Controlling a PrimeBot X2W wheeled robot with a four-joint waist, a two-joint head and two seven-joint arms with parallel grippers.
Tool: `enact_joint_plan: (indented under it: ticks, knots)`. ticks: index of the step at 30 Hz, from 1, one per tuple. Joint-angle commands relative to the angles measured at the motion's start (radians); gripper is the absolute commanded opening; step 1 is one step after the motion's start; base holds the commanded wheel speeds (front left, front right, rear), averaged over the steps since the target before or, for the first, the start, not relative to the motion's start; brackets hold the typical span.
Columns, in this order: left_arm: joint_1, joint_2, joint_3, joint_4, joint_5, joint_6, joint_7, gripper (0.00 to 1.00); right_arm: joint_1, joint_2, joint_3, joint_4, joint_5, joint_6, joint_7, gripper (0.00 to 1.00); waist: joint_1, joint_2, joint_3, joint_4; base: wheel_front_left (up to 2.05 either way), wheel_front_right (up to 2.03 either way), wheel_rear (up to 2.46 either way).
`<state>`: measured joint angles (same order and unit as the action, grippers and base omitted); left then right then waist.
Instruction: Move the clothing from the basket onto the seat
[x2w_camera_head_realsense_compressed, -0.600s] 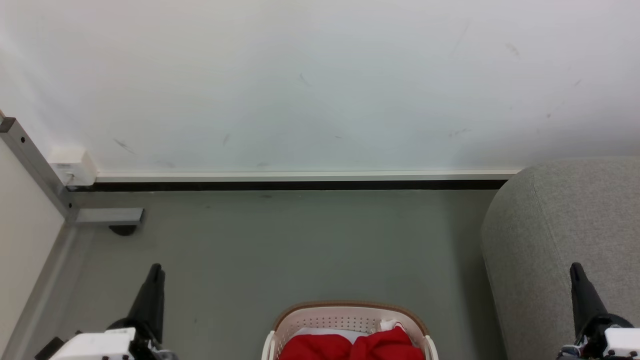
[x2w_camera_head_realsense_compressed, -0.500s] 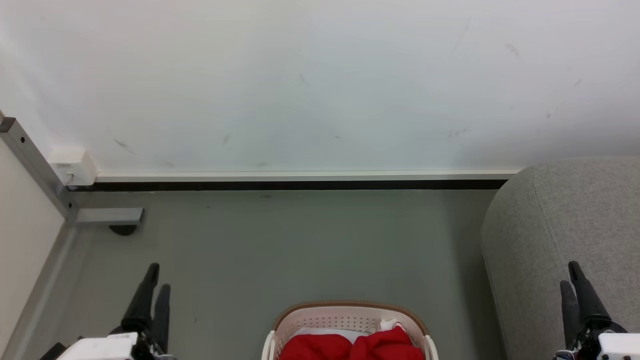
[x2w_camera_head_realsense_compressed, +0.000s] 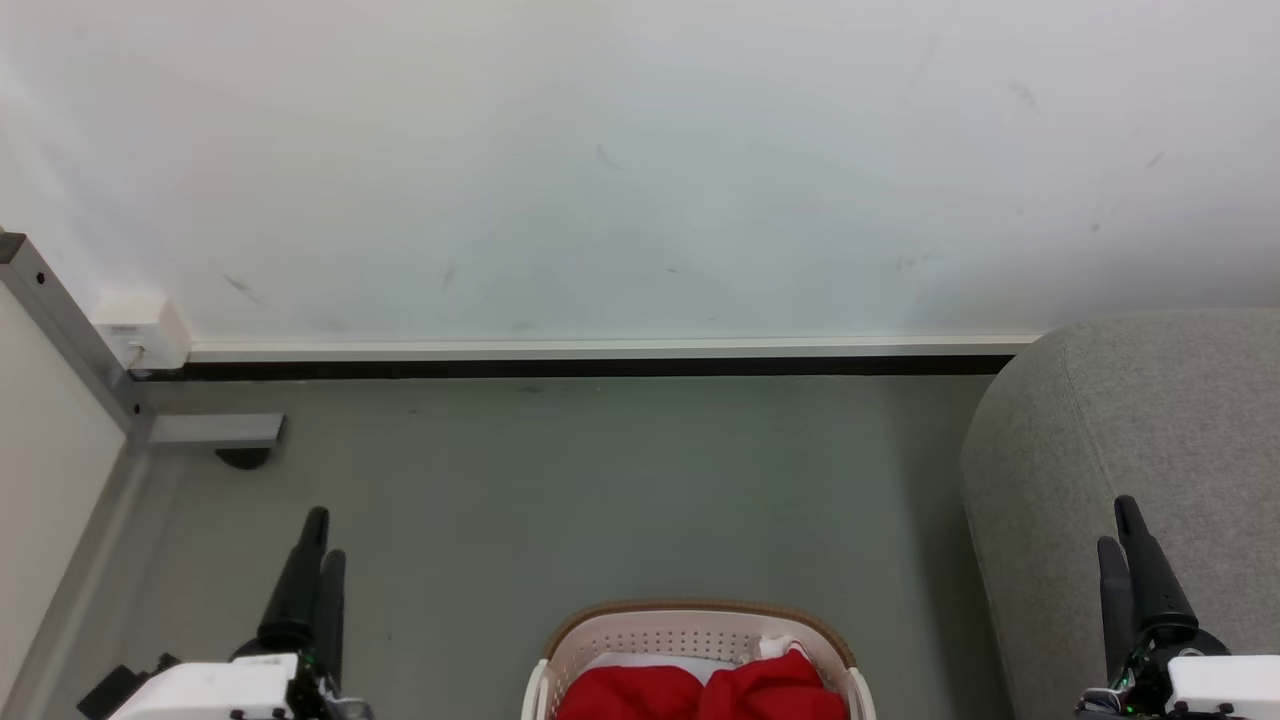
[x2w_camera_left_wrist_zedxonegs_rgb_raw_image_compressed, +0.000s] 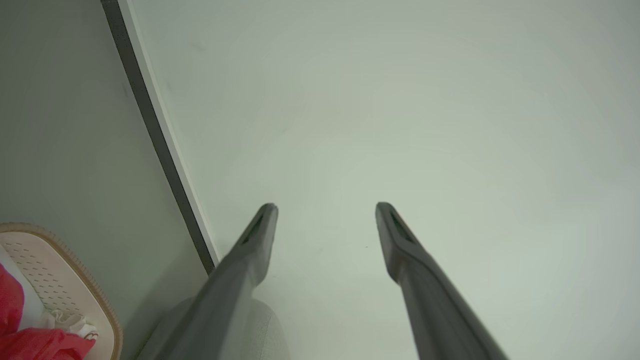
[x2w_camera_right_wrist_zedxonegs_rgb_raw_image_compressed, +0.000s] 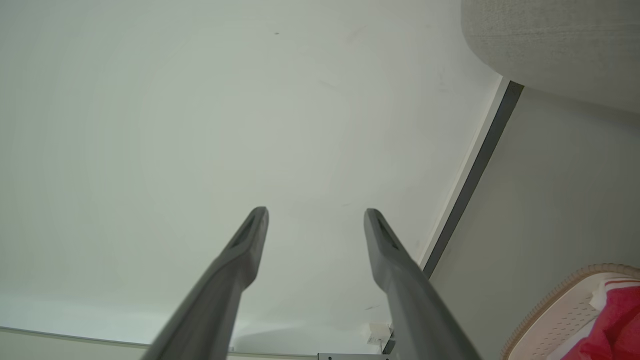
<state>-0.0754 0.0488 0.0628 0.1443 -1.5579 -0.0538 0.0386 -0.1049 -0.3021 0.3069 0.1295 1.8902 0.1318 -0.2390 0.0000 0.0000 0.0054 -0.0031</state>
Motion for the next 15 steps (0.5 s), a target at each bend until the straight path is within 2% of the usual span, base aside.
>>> enact_joint_plan:
  ticks: [1, 7, 15]
  knots:
    - [-0.027, 0.016, -0.004, -0.025, 0.037, -0.010, -0.012, 1.00, -0.025, 0.003, -0.014, -0.026, -0.030, 0.000, -0.005, 1.00, 0.0000, 0.0000, 0.000, -0.001, 0.00, 0.00, 0.00]
    - [-0.024, 0.017, -0.010, -0.032, 0.144, -0.016, -0.038, 1.00, -0.021, 0.025, -0.030, -0.034, -0.121, 0.000, -0.007, 1.00, 0.0000, 0.0000, 0.000, -0.004, 0.00, 0.00, 0.00]
    - [-0.018, 0.020, -0.013, -0.053, 0.317, -0.024, -0.070, 1.00, -0.020, 0.051, -0.057, -0.024, -0.346, -0.001, -0.009, 1.00, 0.0000, 0.0000, 0.000, -0.009, 0.00, 0.00, 0.00]
